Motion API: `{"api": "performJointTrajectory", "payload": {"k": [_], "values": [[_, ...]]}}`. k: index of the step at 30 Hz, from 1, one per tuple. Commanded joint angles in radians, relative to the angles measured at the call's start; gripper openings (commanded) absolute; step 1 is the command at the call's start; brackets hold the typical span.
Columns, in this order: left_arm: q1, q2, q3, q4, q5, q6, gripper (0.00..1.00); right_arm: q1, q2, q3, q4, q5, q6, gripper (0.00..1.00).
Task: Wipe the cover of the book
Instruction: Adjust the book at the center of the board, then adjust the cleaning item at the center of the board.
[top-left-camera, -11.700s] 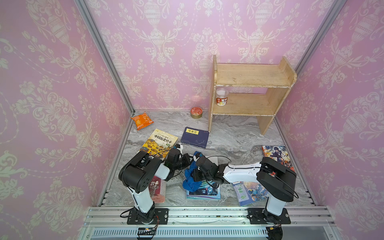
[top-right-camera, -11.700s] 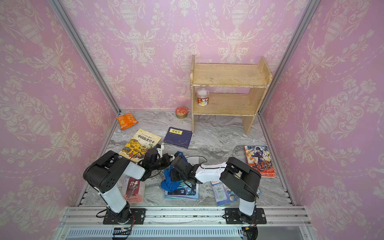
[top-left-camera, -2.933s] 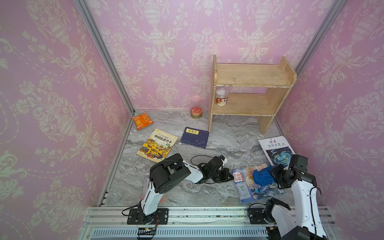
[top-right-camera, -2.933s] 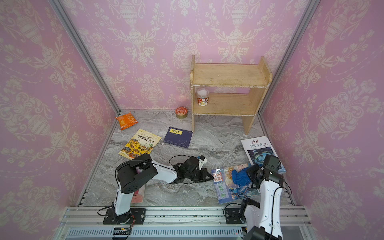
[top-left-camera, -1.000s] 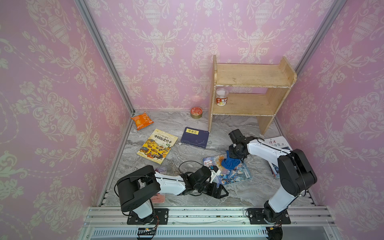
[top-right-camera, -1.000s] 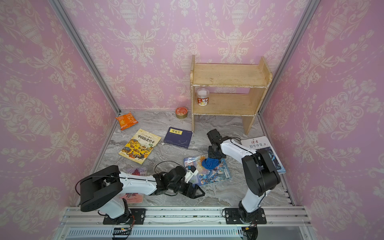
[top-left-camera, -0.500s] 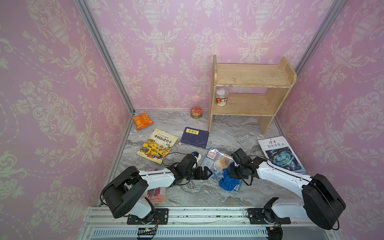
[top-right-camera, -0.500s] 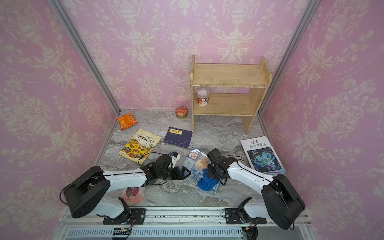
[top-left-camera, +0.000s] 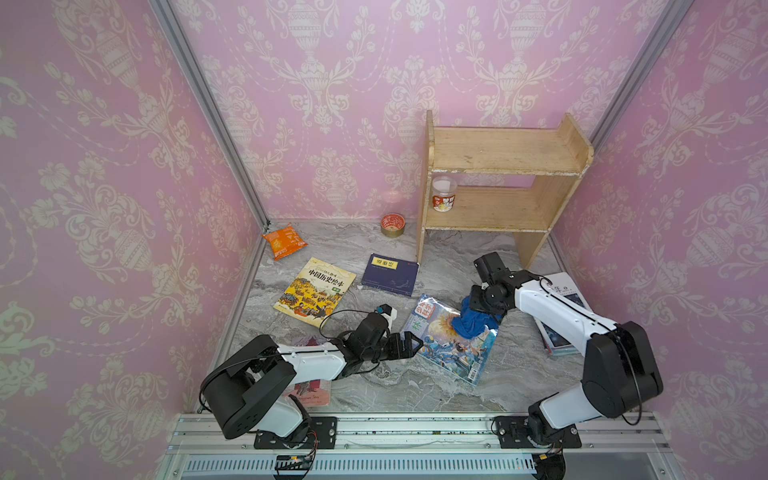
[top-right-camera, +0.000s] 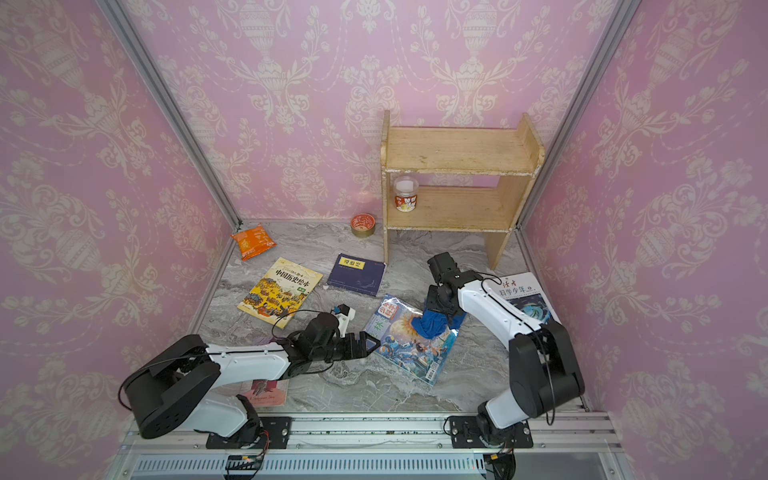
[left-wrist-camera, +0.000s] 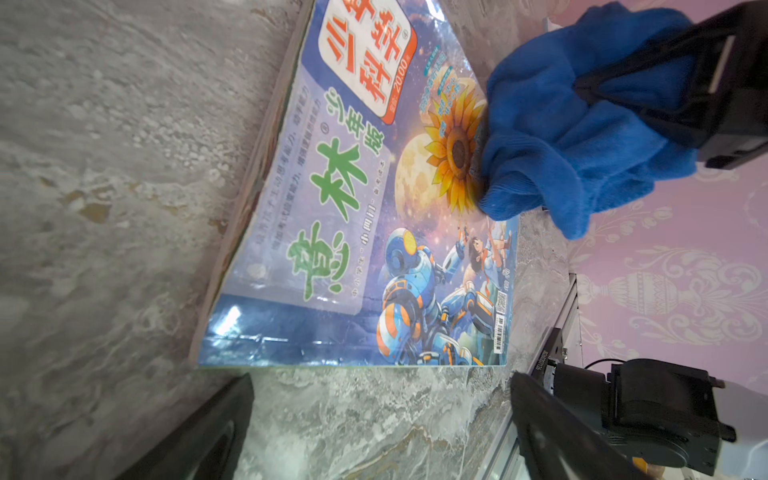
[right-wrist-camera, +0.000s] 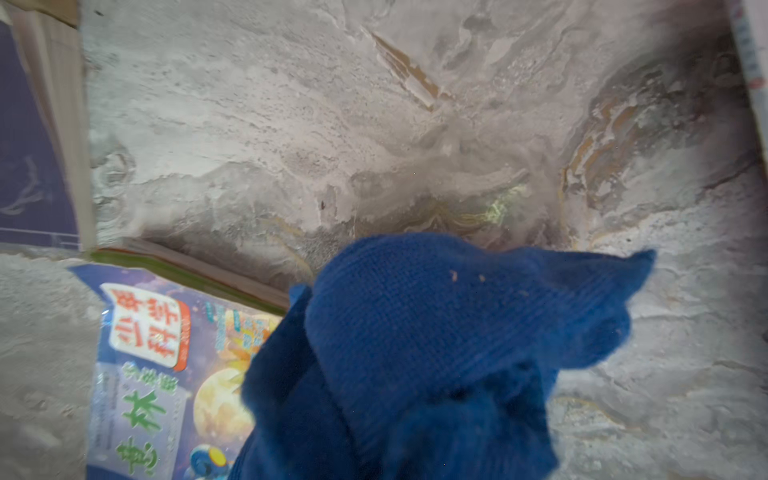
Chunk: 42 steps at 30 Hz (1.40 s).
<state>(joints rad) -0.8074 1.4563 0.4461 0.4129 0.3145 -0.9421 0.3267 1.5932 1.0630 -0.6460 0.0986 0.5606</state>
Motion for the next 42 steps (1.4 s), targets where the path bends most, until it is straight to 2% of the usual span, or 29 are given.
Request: {"api": "performJointTrajectory", "payload": {"k": [1, 7, 12, 15, 16, 17, 18, 20, 22, 23, 25, 29, 32, 33, 37, 39, 41, 42], "values": [[-0.031, 0.022, -0.051, -0.069, -0.038, -0.07, 0.99, 0.001, 0.078, 0.004, -0.007, -0.044, -0.047, 0.0], [-0.027, 0.07, -0.04, -0.014, -0.027, -0.061, 0.99, 0.022, 0.016, -0.186, 0.088, -0.145, 0.018, 0.0], [0.079, 0.098, 0.058, -0.092, 0.036, 0.044, 0.99, 0.148, -0.138, -0.341, 0.078, -0.109, 0.123, 0.0], [0.148, 0.118, 0.135, -0.15, 0.063, 0.112, 0.99, 0.213, -0.241, -0.378, 0.042, -0.072, 0.176, 0.0], [0.171, 0.129, 0.164, -0.171, 0.069, 0.135, 0.99, 0.222, -0.274, -0.374, 0.014, -0.048, 0.179, 0.0], [0.191, 0.141, 0.191, -0.187, 0.078, 0.15, 0.99, 0.222, -0.303, -0.365, -0.02, -0.014, 0.173, 0.03], [0.207, 0.153, 0.214, -0.19, 0.096, 0.156, 0.99, 0.222, -0.325, -0.353, -0.051, 0.033, 0.157, 0.11], [0.222, 0.163, 0.243, -0.191, 0.114, 0.158, 0.99, 0.221, -0.355, -0.326, -0.097, 0.115, 0.133, 0.14], [0.226, 0.161, 0.254, -0.197, 0.119, 0.161, 0.99, 0.209, -0.385, -0.294, -0.115, 0.161, 0.114, 0.11], [0.226, 0.156, 0.249, -0.198, 0.118, 0.16, 0.99, 0.197, -0.403, -0.274, -0.123, 0.186, 0.12, 0.01], [0.225, 0.146, 0.231, -0.193, 0.117, 0.155, 0.99, 0.171, -0.43, -0.227, -0.134, 0.22, 0.123, 0.0], [0.225, 0.124, 0.165, -0.167, 0.115, 0.13, 0.99, 0.166, -0.421, -0.113, -0.204, 0.461, 0.154, 0.0], [0.224, 0.108, 0.125, -0.152, 0.104, 0.12, 0.99, 0.164, -0.394, -0.112, -0.199, 0.612, 0.18, 0.0], [0.225, 0.106, 0.117, -0.15, 0.104, 0.118, 0.99, 0.164, -0.373, -0.109, -0.206, 0.62, 0.188, 0.0], [0.224, 0.088, 0.077, -0.134, 0.101, 0.102, 0.99, 0.166, -0.273, -0.171, -0.179, 0.491, 0.198, 0.01], [0.224, 0.081, 0.062, -0.129, 0.097, 0.098, 0.99, 0.166, -0.24, -0.212, -0.173, 0.471, 0.217, 0.11], [0.224, 0.082, 0.054, -0.13, 0.101, 0.097, 0.99, 0.166, -0.243, -0.242, -0.155, 0.444, 0.211, 0.41], [0.224, 0.083, 0.054, -0.128, 0.103, 0.097, 0.99, 0.167, -0.258, -0.25, -0.148, 0.425, 0.201, 0.51]]}}
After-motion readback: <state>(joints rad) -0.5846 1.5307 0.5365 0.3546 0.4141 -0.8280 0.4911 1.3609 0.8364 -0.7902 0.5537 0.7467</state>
